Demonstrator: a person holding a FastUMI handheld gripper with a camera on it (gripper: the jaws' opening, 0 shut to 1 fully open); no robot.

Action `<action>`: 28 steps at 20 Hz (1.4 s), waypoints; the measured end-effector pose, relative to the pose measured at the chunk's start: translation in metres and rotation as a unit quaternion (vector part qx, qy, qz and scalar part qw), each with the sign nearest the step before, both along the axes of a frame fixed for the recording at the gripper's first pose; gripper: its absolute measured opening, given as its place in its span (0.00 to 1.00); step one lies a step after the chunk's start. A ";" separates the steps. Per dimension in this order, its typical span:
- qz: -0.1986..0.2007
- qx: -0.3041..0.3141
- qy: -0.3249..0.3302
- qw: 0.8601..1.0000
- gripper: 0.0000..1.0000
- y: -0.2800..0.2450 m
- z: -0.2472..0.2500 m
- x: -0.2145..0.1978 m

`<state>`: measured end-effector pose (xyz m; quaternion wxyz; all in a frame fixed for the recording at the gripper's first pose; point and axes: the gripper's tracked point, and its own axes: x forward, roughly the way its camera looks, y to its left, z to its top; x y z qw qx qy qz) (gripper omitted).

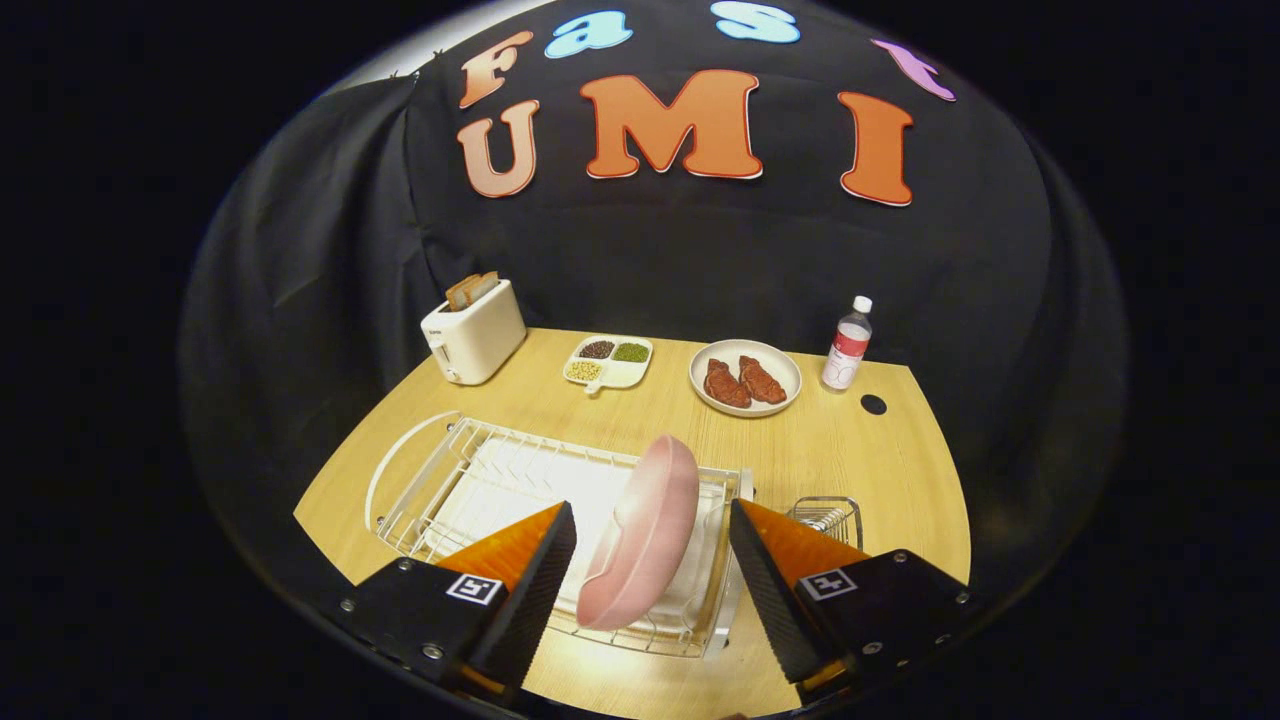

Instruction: Take the plate from the dish rack, then take the spoon from the basket and place it into the plate.

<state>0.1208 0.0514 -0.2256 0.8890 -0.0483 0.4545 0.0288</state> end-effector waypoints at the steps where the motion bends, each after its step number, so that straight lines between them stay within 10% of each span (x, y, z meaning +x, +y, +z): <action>1: -0.003 0.000 0.014 1.000 0.92 -0.001 -0.006 0.001; 19: 0.002 -0.087 0.210 0.974 0.79 0.000 -0.097 0.018; 28: -0.021 -0.083 0.185 0.979 0.43 0.006 -0.088 0.027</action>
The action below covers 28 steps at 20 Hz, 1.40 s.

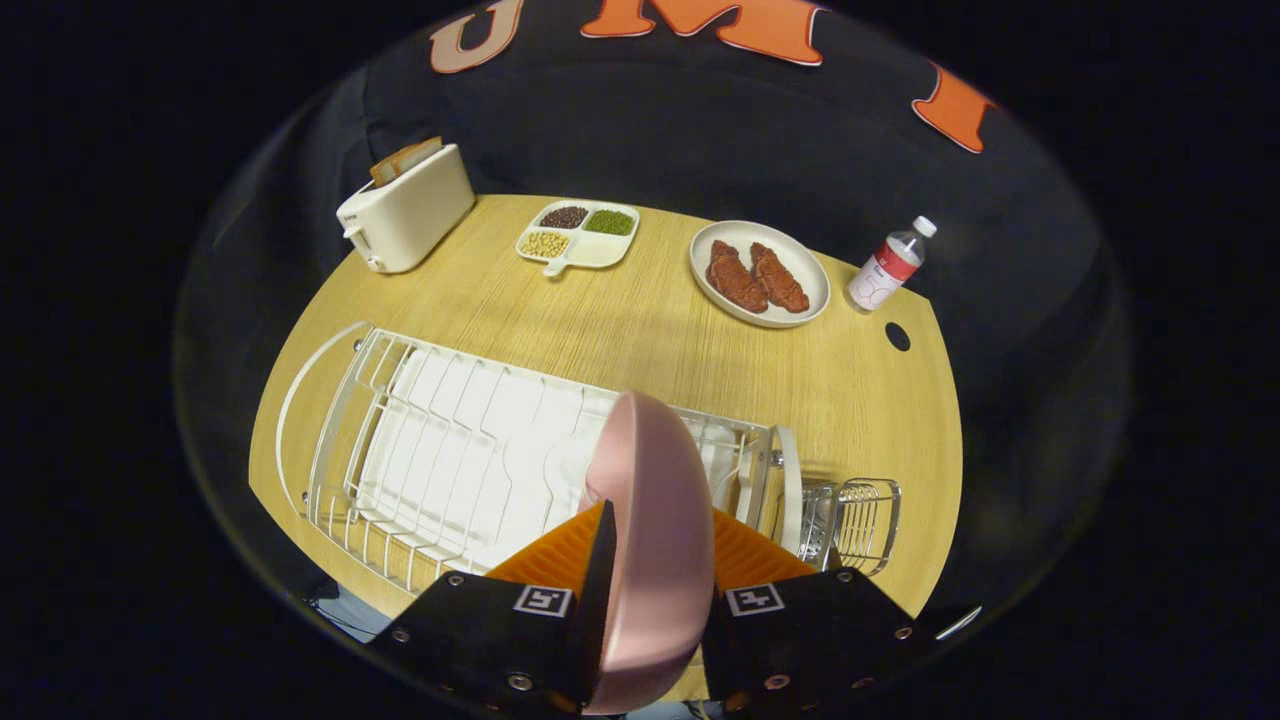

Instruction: Take the plate from the dish rack, then take the spoon from the basket and place it into the plate.

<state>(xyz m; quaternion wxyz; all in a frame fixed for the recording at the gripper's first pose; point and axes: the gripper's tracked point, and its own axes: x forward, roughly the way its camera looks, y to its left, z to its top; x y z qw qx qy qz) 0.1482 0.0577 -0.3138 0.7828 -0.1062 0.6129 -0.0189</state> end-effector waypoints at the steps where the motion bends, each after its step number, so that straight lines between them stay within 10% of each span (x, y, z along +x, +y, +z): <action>1: -0.007 0.002 -0.008 1.000 0.41 0.000 0.005 0.001; 15: 0.044 0.068 -0.097 0.992 0.30 0.040 0.078 -0.047; 28: 0.011 0.177 -0.107 0.978 0.30 0.044 0.066 -0.145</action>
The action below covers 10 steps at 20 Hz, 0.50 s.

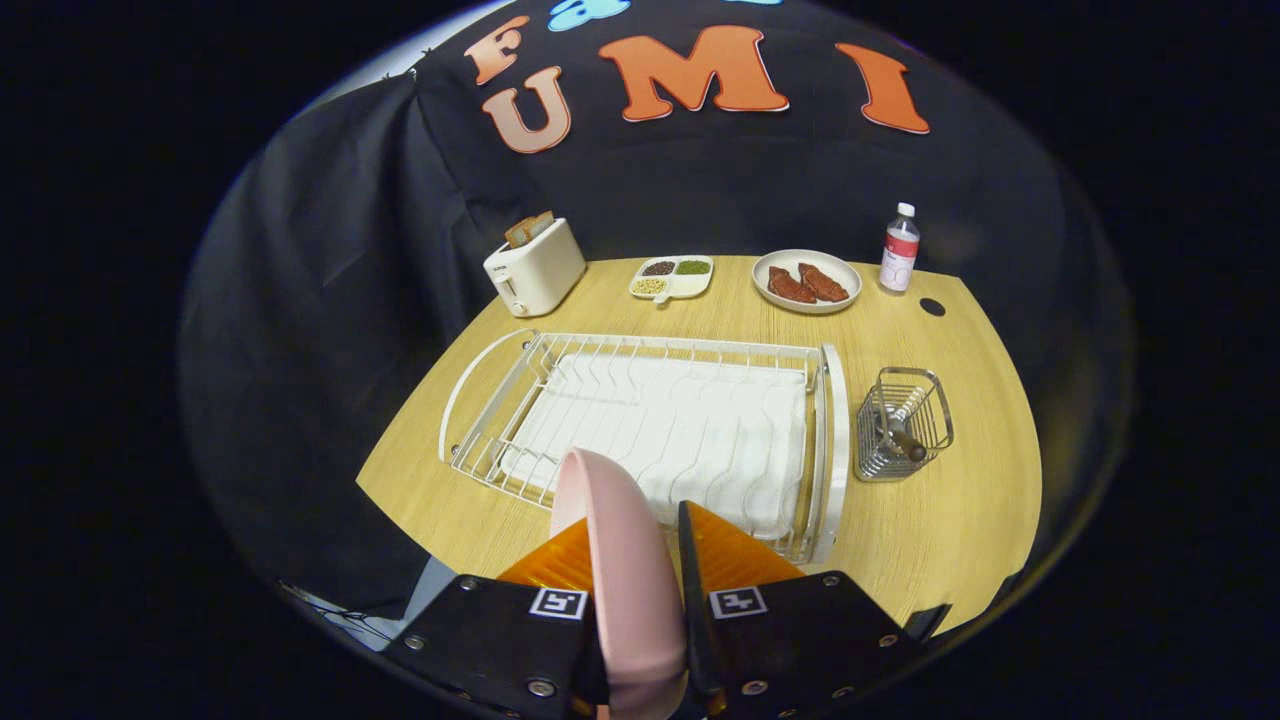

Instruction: Take the plate from the dish rack, then take the spoon from the basket and place it into the plate.

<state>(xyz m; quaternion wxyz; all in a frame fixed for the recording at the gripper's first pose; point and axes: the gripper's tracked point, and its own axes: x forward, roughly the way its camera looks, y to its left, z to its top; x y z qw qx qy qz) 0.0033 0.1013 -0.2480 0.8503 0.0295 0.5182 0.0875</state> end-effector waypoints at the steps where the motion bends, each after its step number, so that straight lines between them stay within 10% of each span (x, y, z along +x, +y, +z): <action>1: -0.001 0.003 0.001 1.000 0.30 -0.002 -0.003 -0.008; 10: -0.089 0.052 -0.008 0.995 0.30 -0.024 -0.041 -0.052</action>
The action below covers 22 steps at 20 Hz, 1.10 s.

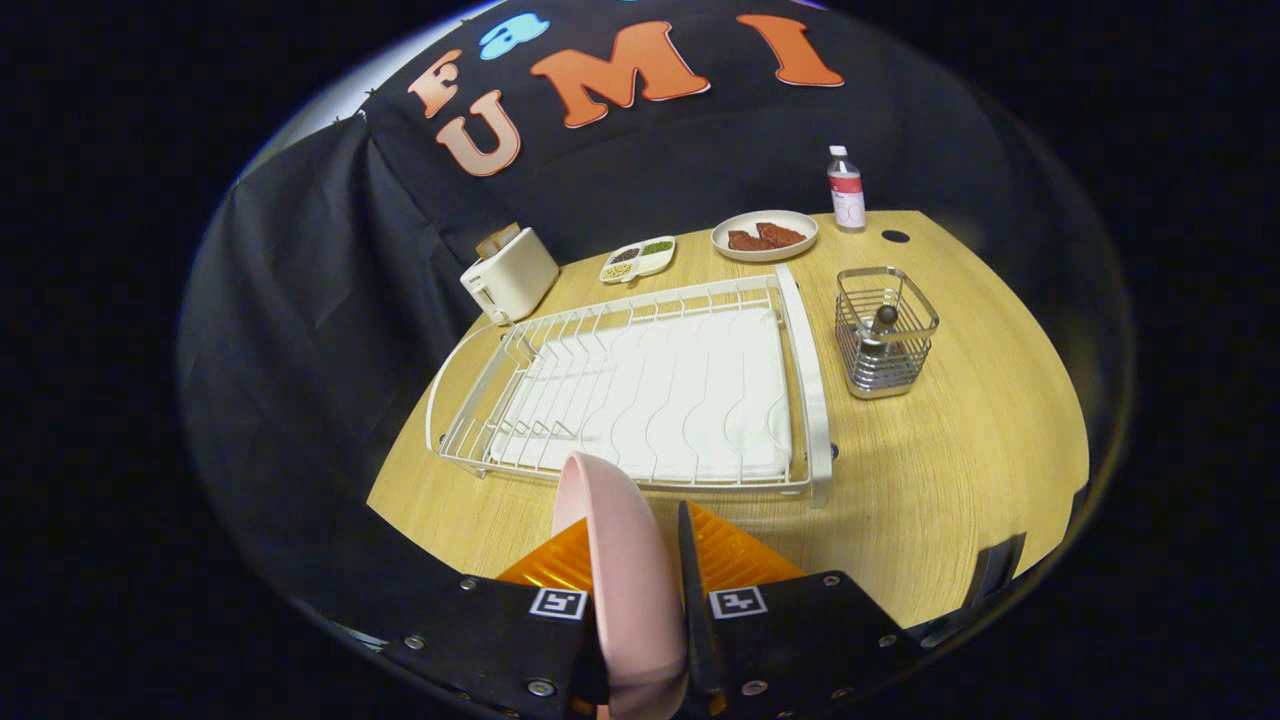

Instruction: Take the plate from the dish rack, then take the spoon from the basket and place it into the plate.

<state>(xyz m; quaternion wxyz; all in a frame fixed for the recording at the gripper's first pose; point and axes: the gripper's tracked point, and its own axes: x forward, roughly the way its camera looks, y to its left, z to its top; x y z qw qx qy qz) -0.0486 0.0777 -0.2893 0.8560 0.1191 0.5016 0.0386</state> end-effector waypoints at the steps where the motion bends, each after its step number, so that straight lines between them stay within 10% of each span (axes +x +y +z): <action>1: -0.010 -0.002 0.001 1.000 0.30 -0.005 -0.007 -0.002; 8: -0.102 0.049 0.024 0.993 0.29 -0.010 -0.061 -0.018; 22: -0.090 -0.019 0.010 0.996 0.47 -0.020 -0.089 -0.013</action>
